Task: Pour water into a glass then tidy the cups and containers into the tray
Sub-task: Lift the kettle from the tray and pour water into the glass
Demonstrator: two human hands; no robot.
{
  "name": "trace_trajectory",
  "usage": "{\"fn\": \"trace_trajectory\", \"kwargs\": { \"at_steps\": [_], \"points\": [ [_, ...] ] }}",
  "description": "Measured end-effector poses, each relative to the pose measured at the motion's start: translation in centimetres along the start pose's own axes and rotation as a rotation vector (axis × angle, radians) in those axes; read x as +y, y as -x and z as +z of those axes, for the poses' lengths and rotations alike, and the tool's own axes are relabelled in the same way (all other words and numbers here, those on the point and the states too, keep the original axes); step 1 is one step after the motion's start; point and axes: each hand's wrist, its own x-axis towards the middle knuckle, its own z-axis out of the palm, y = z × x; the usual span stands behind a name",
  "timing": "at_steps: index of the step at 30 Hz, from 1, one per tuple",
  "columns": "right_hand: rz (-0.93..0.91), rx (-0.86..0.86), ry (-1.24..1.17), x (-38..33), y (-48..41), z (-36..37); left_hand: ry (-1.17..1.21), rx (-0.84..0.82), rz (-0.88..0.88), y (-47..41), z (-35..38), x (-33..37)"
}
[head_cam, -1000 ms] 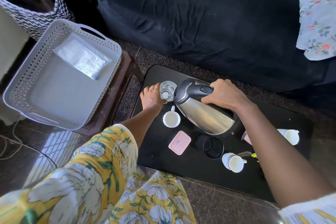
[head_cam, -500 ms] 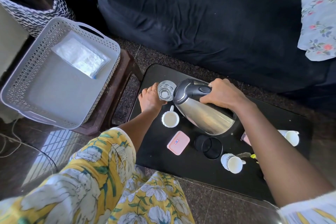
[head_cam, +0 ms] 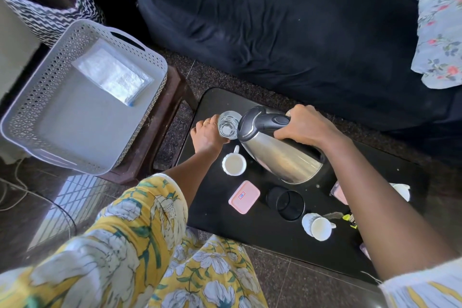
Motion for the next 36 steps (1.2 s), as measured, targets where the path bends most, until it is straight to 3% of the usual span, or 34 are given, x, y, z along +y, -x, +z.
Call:
{"fn": "trace_trajectory", "kwargs": {
  "at_steps": [36],
  "points": [
    [0.001, -0.022, 0.012, -0.3, -1.2, -0.1, 0.041, -0.014, -0.028, -0.3, -0.1, 0.1]
  ]
}}
